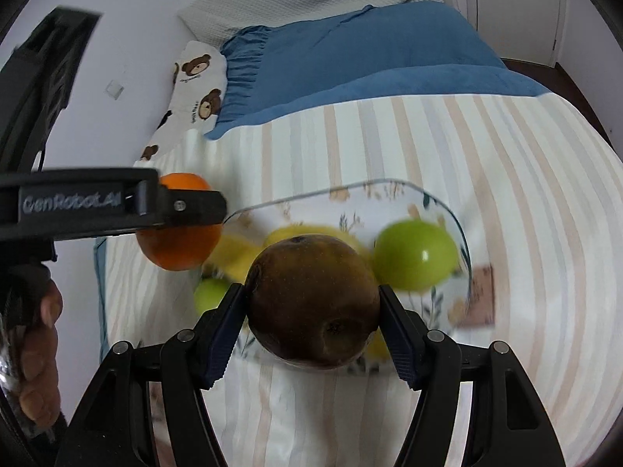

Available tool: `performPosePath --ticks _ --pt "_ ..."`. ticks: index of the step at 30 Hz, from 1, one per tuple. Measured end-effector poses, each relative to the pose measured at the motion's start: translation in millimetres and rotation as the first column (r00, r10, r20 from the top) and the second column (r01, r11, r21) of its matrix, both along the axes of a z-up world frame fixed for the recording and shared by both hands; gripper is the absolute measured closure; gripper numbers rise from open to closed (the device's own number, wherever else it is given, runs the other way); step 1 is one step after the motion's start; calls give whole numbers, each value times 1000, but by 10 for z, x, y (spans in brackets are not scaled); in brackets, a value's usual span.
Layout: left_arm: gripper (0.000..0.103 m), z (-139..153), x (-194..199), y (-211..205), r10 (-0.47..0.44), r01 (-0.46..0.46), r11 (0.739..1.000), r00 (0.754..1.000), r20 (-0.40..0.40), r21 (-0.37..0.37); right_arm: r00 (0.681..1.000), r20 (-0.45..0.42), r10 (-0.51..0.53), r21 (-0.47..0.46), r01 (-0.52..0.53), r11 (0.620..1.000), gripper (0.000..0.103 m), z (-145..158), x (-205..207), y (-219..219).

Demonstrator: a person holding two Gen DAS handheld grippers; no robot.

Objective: Organize fruits
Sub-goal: 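Lower the orange and brown apple onto the plate and open both tools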

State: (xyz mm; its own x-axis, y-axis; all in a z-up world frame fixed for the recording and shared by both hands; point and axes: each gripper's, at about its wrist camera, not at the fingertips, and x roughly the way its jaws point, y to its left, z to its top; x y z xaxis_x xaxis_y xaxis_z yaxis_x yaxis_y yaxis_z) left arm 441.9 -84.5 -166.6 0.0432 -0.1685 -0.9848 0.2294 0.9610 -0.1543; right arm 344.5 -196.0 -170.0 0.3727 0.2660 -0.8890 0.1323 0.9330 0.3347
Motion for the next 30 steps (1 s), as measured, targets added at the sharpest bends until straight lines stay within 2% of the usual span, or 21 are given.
performPosePath --ticks 4,8,14,21,30 --pt "43 -261 134 -86 -36 36 999 995 -97 -1 999 -43 -2 -5 2 1000 34 -186 180 4" --pt "42 -498 142 -199 -81 83 997 980 -180 1 999 -41 22 0 -22 1000 33 -273 249 26" --pt "42 -561 163 -218 -101 103 995 977 -187 -1 997 -51 60 -36 -62 997 32 -373 258 136" --pt "41 -644 231 -328 -121 131 991 971 -205 37 995 -95 33 -3 -33 999 26 -545 342 224" --pt "41 -650 231 -415 -106 119 991 975 -195 57 994 -107 -8 26 11 1000 22 -568 250 198"
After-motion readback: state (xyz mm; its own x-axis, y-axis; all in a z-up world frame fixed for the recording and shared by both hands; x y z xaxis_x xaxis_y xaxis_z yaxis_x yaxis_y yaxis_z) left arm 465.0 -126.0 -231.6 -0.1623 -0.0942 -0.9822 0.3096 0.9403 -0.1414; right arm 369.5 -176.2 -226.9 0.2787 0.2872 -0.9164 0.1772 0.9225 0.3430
